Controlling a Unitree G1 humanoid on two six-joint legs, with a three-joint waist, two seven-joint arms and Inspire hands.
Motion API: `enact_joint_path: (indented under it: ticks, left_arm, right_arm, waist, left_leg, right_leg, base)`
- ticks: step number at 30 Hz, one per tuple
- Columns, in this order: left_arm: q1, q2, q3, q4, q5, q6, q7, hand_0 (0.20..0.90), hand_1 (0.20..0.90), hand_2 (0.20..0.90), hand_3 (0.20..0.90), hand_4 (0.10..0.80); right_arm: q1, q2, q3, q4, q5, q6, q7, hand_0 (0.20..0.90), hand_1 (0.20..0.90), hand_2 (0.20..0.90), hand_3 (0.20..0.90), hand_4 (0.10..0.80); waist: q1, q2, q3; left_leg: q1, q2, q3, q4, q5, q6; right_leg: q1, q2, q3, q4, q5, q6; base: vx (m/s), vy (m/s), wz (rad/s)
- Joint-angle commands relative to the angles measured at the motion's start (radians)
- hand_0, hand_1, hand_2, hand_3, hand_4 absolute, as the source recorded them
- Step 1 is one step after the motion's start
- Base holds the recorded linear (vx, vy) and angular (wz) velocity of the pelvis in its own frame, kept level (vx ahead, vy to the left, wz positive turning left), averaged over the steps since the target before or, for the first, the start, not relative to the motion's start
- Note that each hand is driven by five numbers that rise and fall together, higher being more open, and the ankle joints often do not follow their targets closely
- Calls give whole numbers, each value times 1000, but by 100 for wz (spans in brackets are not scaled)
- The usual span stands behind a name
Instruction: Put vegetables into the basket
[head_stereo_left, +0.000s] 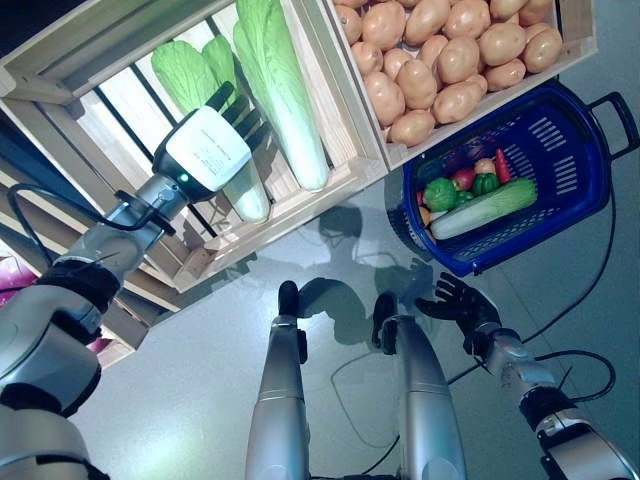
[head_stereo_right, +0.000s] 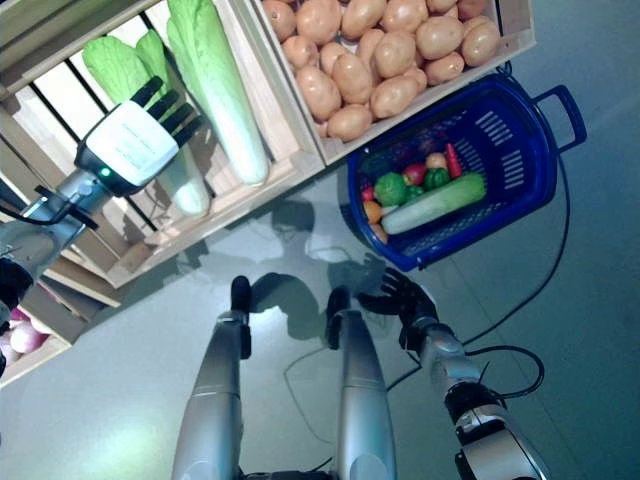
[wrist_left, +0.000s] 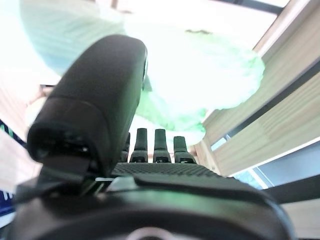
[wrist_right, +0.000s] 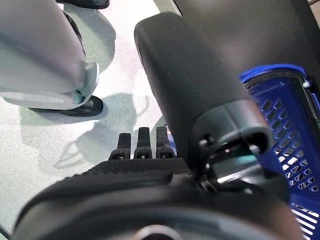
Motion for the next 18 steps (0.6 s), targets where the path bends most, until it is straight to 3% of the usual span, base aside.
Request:
enact_joint_path:
  ticks: [1,18]
  left_arm:
    - [-86,63,95,-5,10,57,-13,900,900,900,900,800]
    - [-107,33,63,87,116,4,51,900,900,900,900,800]
  right_arm:
    - [25,-113,-56,-39,55,-50,10,900,900,900,900,800]
    - [-13,-141,-55,-36,71,-54,7,900,900,900,900,800]
  waist:
    - [-19,69,-1]
    - [-27,60,-1]
  left_leg:
    - [-1,-62,135,24,-38,146]
    - [-40,-49,143,16,-28,151]
  right_leg:
    - [59,20,-14,-169,164,-32]
    - [15,19,-20,-169,173,-34]
  base:
    - [0,0,0]
    - [-2,6,0]
